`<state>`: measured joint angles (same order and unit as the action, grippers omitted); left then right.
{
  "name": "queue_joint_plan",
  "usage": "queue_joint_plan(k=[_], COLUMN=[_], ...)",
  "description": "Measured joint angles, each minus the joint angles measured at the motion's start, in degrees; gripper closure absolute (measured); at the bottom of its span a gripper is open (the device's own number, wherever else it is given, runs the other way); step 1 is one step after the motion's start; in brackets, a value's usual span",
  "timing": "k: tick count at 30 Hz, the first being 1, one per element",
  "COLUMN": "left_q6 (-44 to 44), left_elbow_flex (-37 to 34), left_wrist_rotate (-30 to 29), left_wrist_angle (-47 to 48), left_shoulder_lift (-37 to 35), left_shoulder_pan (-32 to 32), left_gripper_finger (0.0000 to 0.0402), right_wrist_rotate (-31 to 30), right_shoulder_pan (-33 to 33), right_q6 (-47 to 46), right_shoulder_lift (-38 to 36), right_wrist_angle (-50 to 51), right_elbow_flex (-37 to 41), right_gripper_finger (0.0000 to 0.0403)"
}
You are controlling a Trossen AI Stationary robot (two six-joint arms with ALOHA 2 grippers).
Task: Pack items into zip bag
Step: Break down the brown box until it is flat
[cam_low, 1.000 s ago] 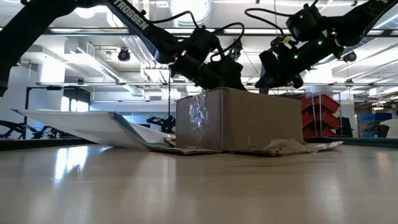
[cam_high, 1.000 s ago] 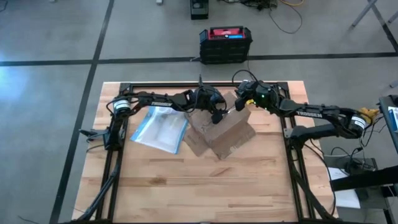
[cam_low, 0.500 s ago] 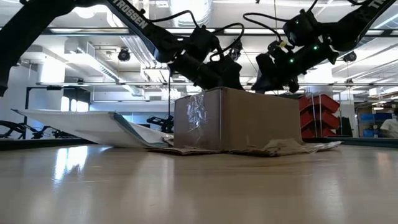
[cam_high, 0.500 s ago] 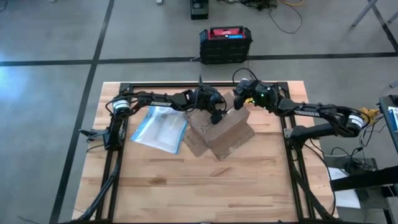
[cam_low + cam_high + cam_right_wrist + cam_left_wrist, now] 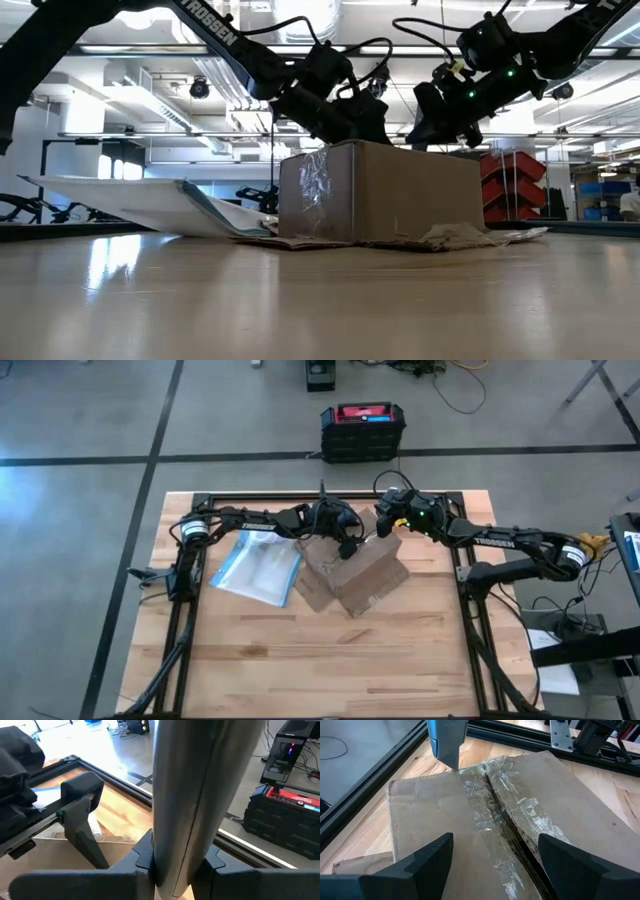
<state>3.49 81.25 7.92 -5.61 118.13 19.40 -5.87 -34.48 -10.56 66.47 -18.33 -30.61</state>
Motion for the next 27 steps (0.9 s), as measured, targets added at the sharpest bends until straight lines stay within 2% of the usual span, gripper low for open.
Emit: queue_joint_plan(k=[14, 22, 27], left_q6=[1.9, 3.3, 1.8], left_elbow_flex=[0.0, 0.0, -0.1], left_wrist_rotate=[-2.0, -5.8, -5.4], left_wrist_angle=[-0.6, -1.0, -1.3], left_shoulder_lift=[0.0, 0.0, -0.2], left_shoulder_pan=[1.2, 2.5, 2.5], left_gripper_finger=[0.0125, 0.0125, 0.0125], right_wrist_rotate=[-0.4, -3.7, -5.4], right_shoulder_pan=[2.3, 4.3, 5.8], right_q6=[1.6, -2.9, -5.5], right_shoulder_lift=[-2.7, -5.2, -5.3], right_wrist_angle=[5.3, 9.9, 10.1], right_elbow_flex=[0.0, 0.1, 0.1], right_gripper_finger=[0.0346, 0.0346, 0.0346])
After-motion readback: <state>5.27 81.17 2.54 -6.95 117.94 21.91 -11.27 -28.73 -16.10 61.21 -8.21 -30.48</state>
